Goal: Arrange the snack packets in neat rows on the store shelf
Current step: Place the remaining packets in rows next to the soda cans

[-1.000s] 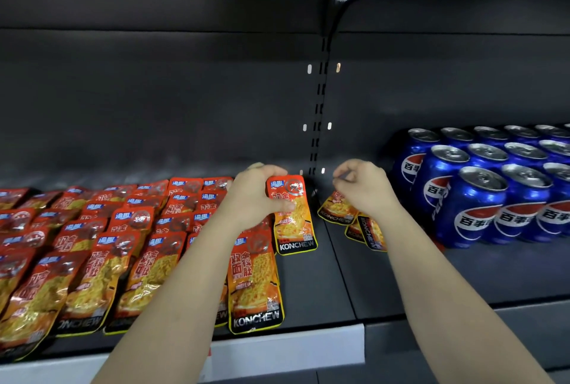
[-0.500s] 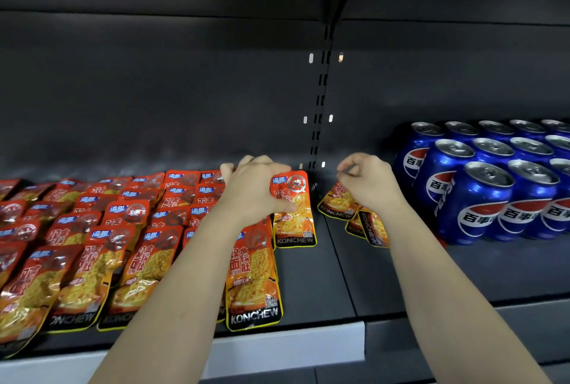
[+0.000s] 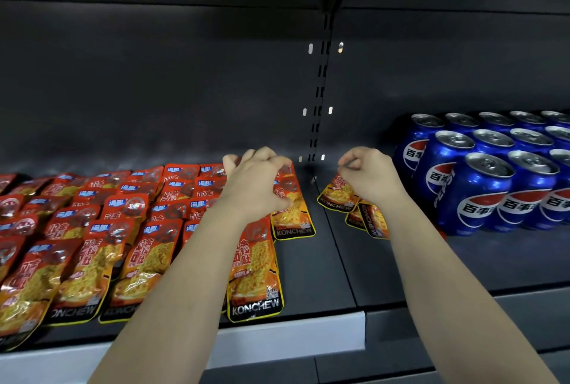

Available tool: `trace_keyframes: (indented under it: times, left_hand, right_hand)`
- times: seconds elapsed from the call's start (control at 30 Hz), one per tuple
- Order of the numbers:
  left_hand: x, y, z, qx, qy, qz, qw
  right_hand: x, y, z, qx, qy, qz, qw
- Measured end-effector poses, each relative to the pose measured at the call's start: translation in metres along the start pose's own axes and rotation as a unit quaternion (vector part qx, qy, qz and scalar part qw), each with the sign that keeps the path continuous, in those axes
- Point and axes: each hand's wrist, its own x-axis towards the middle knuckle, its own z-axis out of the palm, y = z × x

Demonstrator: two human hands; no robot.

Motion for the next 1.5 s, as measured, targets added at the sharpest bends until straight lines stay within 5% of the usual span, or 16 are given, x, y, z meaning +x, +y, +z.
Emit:
trace_keyframes:
  times: [0.23, 0.37, 0.57, 0.83, 1.03, 1.23, 1.5]
  left_hand:
    - [-0.002, -0.007, -0.002, -0.002, 0.057, 0.022, 0.998]
    - [-0.003, -0.008, -0.004, -0.038, 0.123, 0.009, 0.992]
    - [-0.006, -0.006, -0.006, -0.122, 0.089, 0.004, 0.989]
    - [-0.007, -0.007, -0.008, -0.133, 0.101, -0.009, 0.986]
    - [-0.006, -0.008, -0.006, -0.141, 0.099, 0.008, 0.985]
    - [-0.008, 0.004, -0.004, -0.263, 0.055, 0.021, 0.963]
    - [-0.009, 0.02, 0.002, -0.342, -0.004, 0.031, 0.939]
  right_hand:
    - [0.005, 0.011, 0.001, -0.073, 0.016, 0.008, 0.997]
    - [0.003, 0.011, -0.004, -0.15, -0.093, 0.079, 0.981]
    - [0.002, 0.01, -0.005, -0.111, -0.1, 0.085, 0.985]
    - [-0.002, 0.0, -0.005, 0.004, -0.001, 0.027, 1.0]
    - [-0.004, -0.005, -0.002, 0.151, -0.026, 0.0, 0.988]
    - [-0.011, -0.018, -0.008, 0.281, -0.043, -0.067, 0.956]
    - [-0.015, -0.036, -0.011, 0.155, 0.037, -0.191, 0.968]
